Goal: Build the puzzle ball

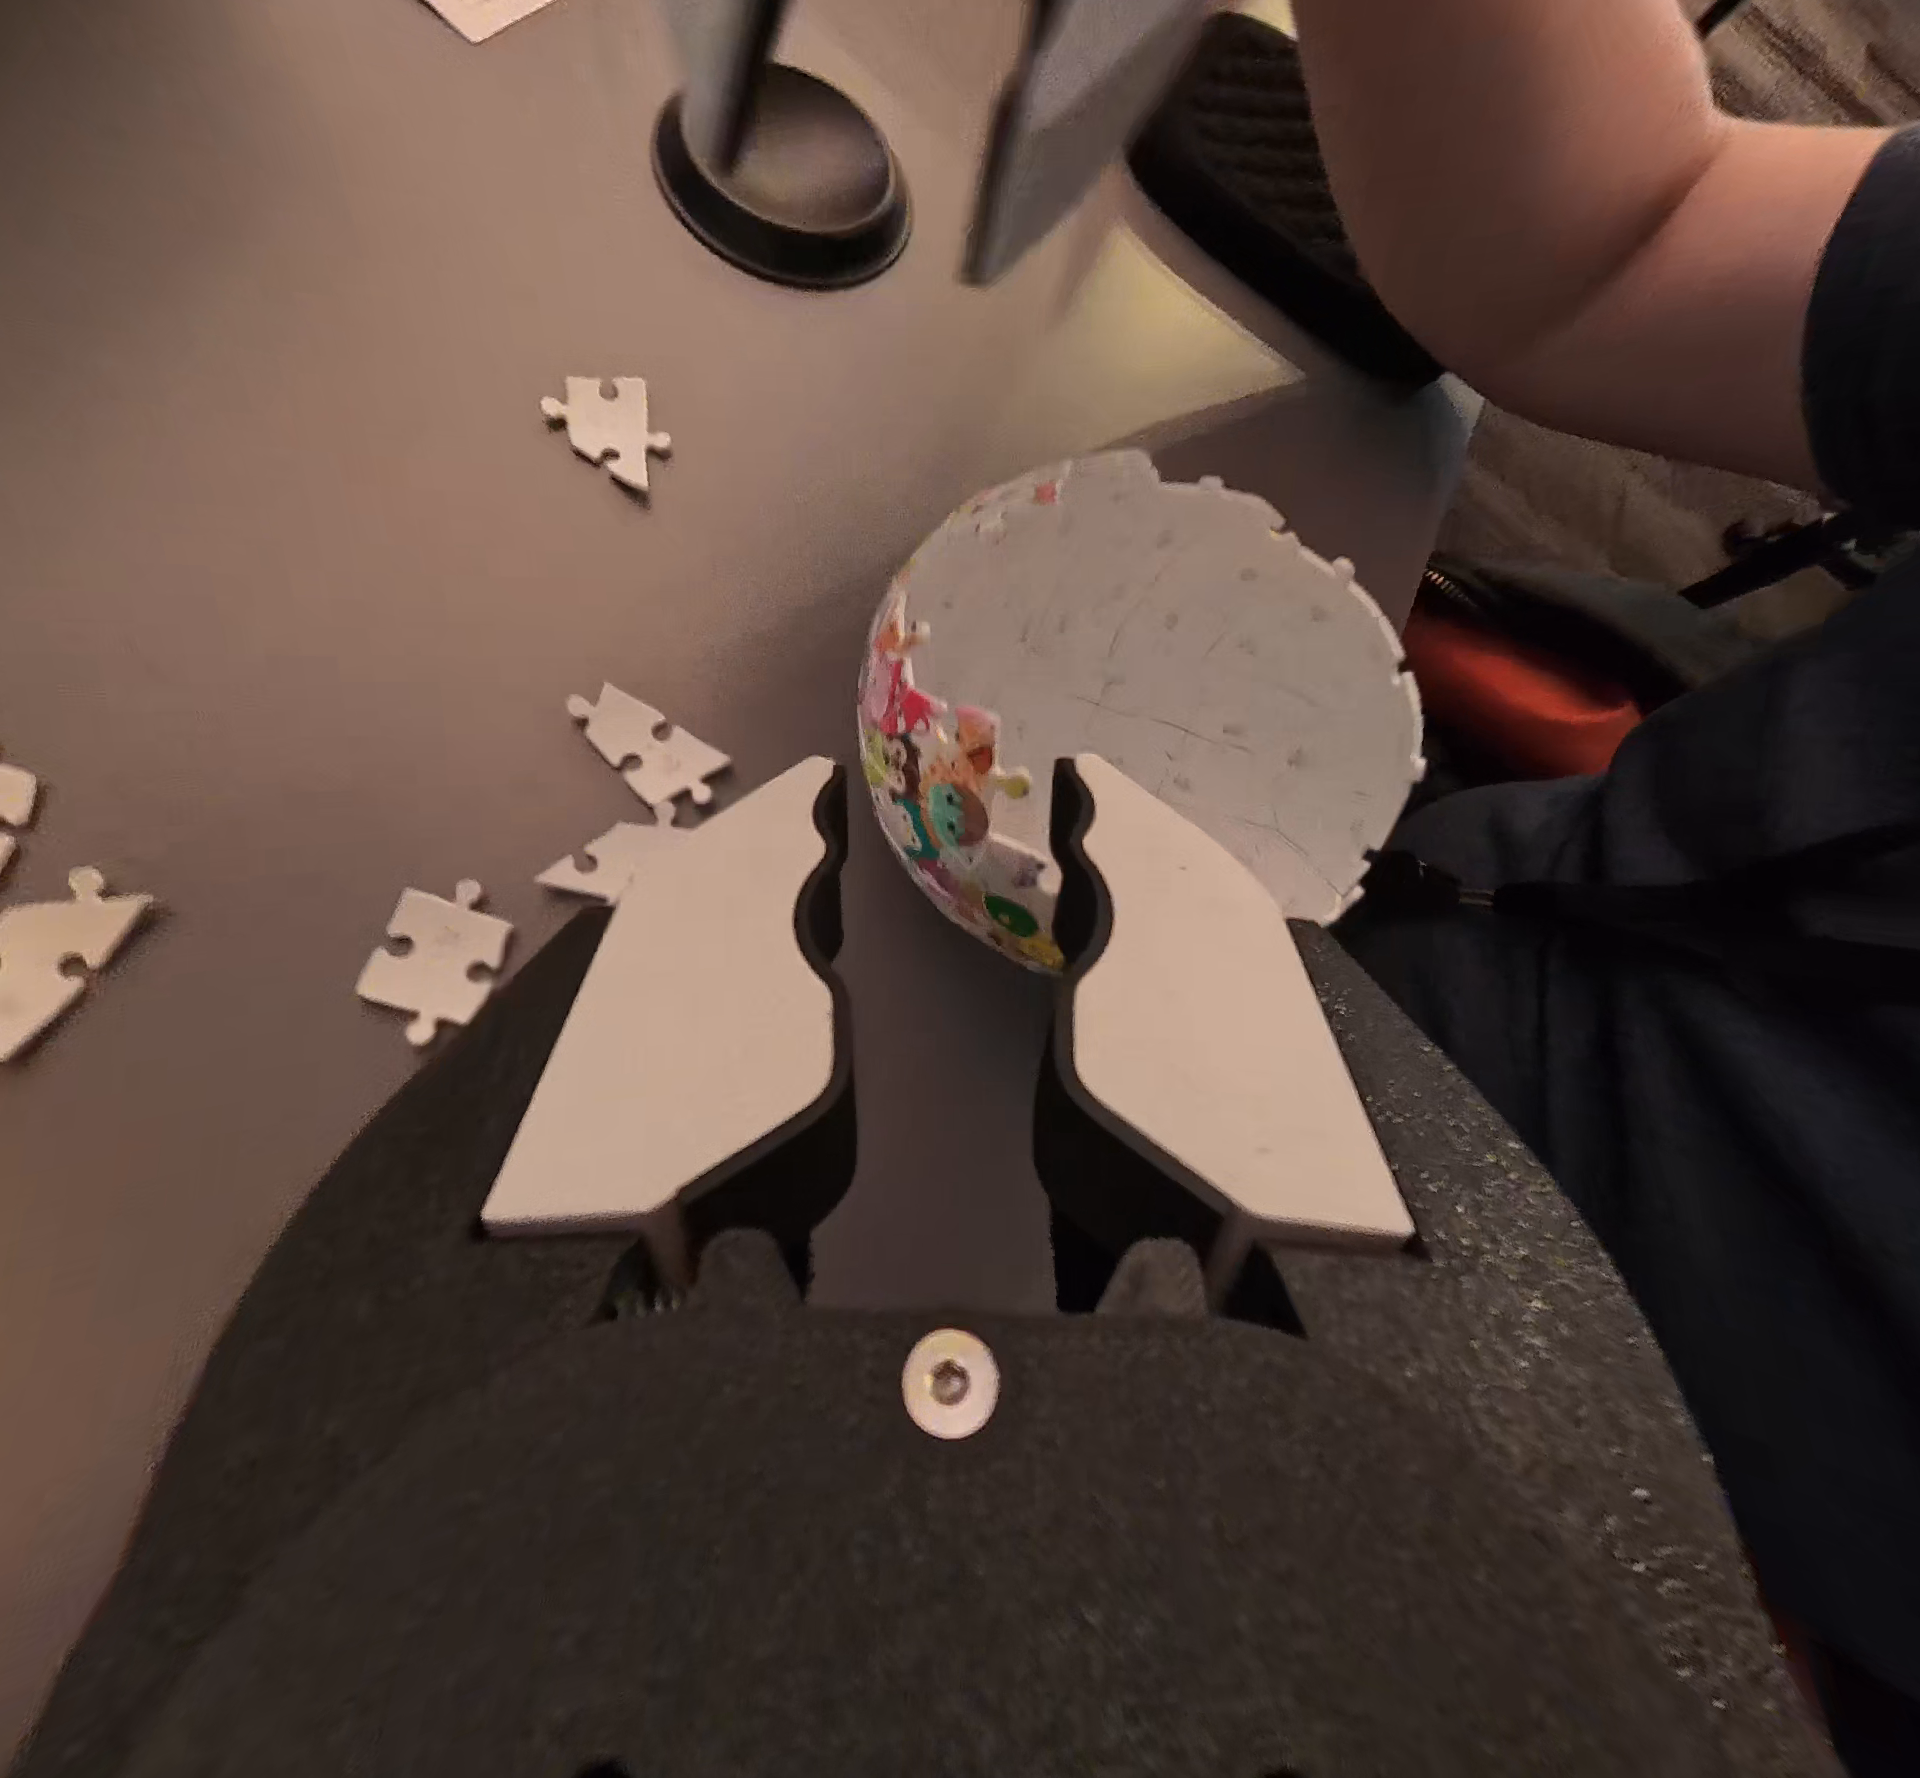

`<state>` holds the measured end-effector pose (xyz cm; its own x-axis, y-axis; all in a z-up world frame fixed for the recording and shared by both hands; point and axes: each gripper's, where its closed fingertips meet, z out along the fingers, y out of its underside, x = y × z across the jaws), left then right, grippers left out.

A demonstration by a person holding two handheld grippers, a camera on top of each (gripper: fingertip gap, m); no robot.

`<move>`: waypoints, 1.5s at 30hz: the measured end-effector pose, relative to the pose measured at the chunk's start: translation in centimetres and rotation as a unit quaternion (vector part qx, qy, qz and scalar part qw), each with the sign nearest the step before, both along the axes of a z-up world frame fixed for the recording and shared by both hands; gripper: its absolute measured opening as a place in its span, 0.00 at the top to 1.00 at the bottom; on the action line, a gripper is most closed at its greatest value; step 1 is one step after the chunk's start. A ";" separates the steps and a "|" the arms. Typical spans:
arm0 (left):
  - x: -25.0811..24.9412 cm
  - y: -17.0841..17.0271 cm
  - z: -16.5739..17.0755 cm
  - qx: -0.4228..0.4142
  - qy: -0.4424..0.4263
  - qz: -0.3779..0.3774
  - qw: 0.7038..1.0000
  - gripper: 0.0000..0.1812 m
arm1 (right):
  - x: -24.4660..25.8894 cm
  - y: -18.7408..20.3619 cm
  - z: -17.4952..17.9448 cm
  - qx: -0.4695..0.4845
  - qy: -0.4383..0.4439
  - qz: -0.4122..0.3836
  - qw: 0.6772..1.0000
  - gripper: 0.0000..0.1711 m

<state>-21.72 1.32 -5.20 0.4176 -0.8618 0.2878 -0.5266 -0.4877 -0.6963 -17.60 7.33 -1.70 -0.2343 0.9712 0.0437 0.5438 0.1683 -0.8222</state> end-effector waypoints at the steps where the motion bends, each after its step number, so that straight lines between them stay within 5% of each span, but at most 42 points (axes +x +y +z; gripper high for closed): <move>1: -0.2 -0.3 -0.2 0.001 -0.004 0.006 1.000 0.79 | -0.6 -1.6 0.8 0.004 0.006 0.024 1.000 0.79; 9: 0.1 -0.9 -0.4 -0.017 -0.062 0.012 0.998 0.80 | -3.0 -5.2 -3.7 0.073 -0.173 0.086 0.978 0.80; 18: 0.4 -1.0 -0.7 -0.020 -0.068 -0.004 0.997 0.81 | -3.2 -4.8 -6.3 0.143 -0.279 0.047 0.949 0.88; 45: -0.7 -1.0 -1.6 -0.021 -0.064 0.006 0.998 0.82 | -4.5 -4.0 -7.1 0.119 -0.312 0.009 0.942 0.95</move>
<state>-22.44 0.34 -6.84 0.3852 -0.8427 0.3763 -0.4281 -0.5244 -0.7361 -22.14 3.36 -8.82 -0.3029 0.9470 0.1069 0.9046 0.3210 -0.2804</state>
